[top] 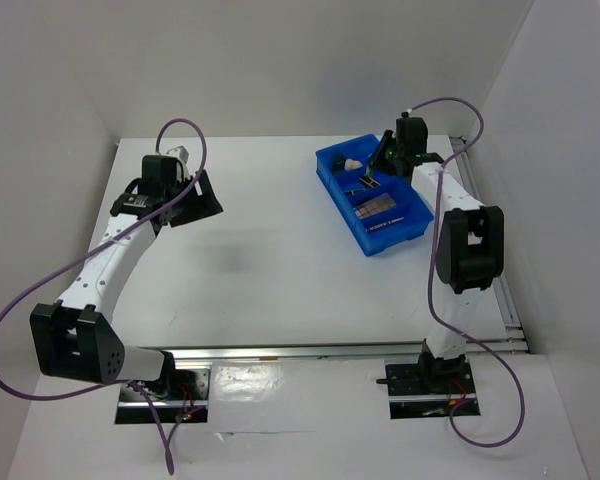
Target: Organize the makeup
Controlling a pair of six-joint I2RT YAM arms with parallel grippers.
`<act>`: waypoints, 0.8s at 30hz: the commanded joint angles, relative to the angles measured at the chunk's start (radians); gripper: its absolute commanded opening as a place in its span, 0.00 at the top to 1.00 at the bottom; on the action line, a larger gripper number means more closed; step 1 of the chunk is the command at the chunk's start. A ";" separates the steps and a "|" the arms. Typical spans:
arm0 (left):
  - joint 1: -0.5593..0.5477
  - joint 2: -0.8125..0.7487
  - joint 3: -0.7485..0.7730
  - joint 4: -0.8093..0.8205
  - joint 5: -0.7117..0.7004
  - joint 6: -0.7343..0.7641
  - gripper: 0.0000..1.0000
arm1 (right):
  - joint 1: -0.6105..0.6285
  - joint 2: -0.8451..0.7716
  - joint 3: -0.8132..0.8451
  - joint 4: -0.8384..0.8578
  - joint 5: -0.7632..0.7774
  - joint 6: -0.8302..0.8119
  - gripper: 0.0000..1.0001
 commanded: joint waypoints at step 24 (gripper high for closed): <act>0.006 -0.039 -0.005 0.031 0.016 0.011 0.17 | -0.003 -0.133 0.009 -0.005 0.096 0.048 0.05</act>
